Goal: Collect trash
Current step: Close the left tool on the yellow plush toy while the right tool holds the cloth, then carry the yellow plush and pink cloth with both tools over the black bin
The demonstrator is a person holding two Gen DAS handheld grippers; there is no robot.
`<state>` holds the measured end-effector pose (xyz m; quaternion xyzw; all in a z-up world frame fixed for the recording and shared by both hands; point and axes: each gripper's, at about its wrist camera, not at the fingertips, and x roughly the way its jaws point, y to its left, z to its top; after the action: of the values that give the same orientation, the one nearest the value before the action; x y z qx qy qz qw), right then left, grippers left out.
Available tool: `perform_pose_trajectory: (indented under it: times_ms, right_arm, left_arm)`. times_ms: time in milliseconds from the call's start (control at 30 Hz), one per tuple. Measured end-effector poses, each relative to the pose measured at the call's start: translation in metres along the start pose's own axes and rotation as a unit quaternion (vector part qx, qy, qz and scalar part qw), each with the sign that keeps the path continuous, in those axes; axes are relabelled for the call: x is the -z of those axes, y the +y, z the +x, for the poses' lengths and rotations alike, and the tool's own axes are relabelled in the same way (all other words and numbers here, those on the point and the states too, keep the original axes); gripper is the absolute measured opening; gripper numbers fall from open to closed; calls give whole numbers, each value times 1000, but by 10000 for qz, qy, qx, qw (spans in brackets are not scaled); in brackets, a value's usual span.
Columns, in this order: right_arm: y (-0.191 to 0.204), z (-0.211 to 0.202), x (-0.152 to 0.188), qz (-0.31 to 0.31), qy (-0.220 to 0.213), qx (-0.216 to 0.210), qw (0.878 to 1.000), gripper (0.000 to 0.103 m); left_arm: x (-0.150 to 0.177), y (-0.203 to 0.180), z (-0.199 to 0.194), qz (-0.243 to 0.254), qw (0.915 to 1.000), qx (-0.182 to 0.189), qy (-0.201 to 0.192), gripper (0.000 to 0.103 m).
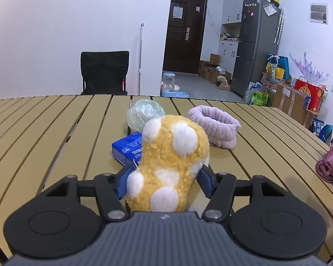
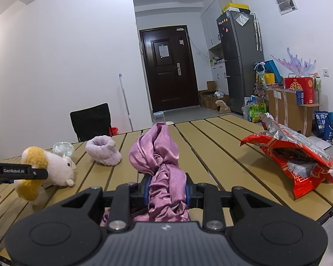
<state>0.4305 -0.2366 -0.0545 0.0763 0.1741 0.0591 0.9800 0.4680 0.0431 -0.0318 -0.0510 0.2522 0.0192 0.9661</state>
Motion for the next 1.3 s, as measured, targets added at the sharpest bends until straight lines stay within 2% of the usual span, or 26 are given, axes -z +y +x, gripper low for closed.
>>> perform_pose_trajectory:
  times_ms: [100,200,400,667,967,1300]
  right_arm:
    - [0,-1,0,-2,-12,-39,10000,27]
    - [-1,-4,-1,-1,-49,-71,10000,27]
    - [1,-15,-1,39,-154,-177,9997,27]
    - [6,-37,0,42,-293,-333,9990,27]
    - [12,-71,4,-73,-473,-423,9980,27]
    - [6,-113,23,-44,-485,-455,9978,27]
  left_arm:
    - [-1,-4,-10,62,9999,19,-103,58]
    - [0,-11,-25,156,9996,85,-217,50]
    - [4,-26,-62,369,9980,142,-495,49]
    - [9,-41,-116,320,9960,254,-793,49]
    - [20,-46,-161,206,9949,343,-925,49]
    - [49,-31,-200,-129,9957,341,-857,49]
